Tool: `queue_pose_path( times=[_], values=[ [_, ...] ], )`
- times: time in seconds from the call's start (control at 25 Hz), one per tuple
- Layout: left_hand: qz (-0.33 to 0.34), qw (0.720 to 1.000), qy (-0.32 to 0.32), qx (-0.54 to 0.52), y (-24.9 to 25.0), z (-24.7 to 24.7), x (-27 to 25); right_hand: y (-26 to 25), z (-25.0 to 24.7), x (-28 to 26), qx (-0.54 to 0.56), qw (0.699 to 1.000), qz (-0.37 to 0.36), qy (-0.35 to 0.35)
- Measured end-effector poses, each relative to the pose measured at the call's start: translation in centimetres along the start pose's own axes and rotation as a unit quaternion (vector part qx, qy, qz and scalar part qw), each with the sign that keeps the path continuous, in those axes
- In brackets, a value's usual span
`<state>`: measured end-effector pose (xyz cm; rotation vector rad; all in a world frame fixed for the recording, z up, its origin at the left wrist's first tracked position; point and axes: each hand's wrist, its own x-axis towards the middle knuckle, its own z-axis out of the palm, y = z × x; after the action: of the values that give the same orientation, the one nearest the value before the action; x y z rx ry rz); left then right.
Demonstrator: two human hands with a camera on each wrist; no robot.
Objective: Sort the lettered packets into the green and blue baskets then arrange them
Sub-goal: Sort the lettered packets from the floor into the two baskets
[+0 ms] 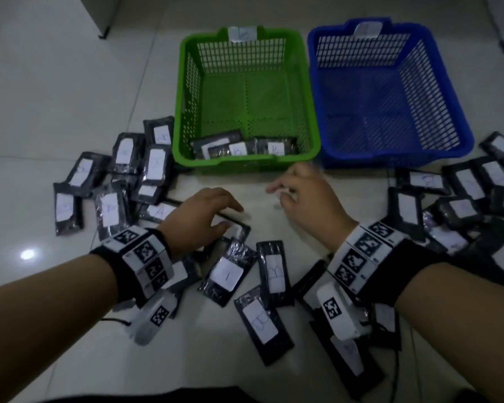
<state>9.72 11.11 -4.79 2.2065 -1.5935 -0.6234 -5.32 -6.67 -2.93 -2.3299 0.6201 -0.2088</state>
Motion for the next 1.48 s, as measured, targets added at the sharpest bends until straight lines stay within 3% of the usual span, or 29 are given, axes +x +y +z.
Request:
queue_pose_path(
  times=[0.08, 0.16, 0.32, 0.44, 0.56, 0.68, 0.8, 0.92, 1.04, 1.16, 1.32, 1.4, 1.48],
  values=[
    [-0.036, 0.997, -0.067, 0.026, -1.2, 0.9, -0.6, -0.1, 1.1, -1.6, -0.031, 0.986, 0.044, -0.157],
    [-0.048, 0.994, -0.086, 0.045, -1.8, 1.3, -0.8, 0.1, 2.0, -2.8, -0.099, 0.956, 0.066, -0.269],
    [-0.061, 0.991, -0.08, 0.086, -2.3, 1.9, -0.8, 0.6, 3.5, -4.2, -0.138, 0.935, 0.065, -0.319],
    [-0.087, 0.993, -0.065, 0.041, -1.9, 1.1, -0.7, 0.7, 2.9, -3.0, -0.105, 0.932, 0.072, -0.34],
    [-0.064, 0.997, -0.029, -0.021, -0.8, -1.7, -0.6, 0.3, 0.3, 0.0, 0.048, 0.949, 0.103, -0.295],
    [-0.036, 0.993, 0.104, -0.045, 0.6, -4.7, -0.3, -1.4, -3.2, 3.3, 0.308, 0.925, 0.12, -0.184],
    [-0.053, 0.97, 0.223, -0.081, 0.8, -7.1, 1.3, -2.5, -5.0, 6.6, 0.386, 0.915, 0.119, -0.028],
    [-0.069, 0.969, 0.222, -0.08, -1.0, -8.5, 4.3, -2.1, -4.8, 9.3, 0.258, 0.952, 0.144, 0.073],
    [-0.098, 0.984, 0.144, -0.023, -2.6, -8.3, 6.5, -1.5, -3.9, 10.0, 0.107, 0.983, 0.133, 0.072],
    [-0.086, 0.992, 0.095, 0.006, -3.2, -7.4, 7.6, -0.6, -2.8, 9.8, 0.018, 0.99, 0.126, 0.059],
    [-0.09, 0.991, 0.081, 0.051, -3.7, -7.1, 8.7, 0.4, -1.8, 9.3, -0.124, 0.987, 0.1, 0.024],
    [-0.085, 0.991, 0.066, 0.079, -3.8, -6.9, 8.7, 0.2, -1.2, 8.4, -0.149, 0.985, 0.08, 0.01],
    [-0.06, 0.991, 0.103, 0.067, -3.6, -6.4, 7.5, -0.7, -0.7, 6.7, -0.115, 0.992, 0.027, 0.052]
  ],
)
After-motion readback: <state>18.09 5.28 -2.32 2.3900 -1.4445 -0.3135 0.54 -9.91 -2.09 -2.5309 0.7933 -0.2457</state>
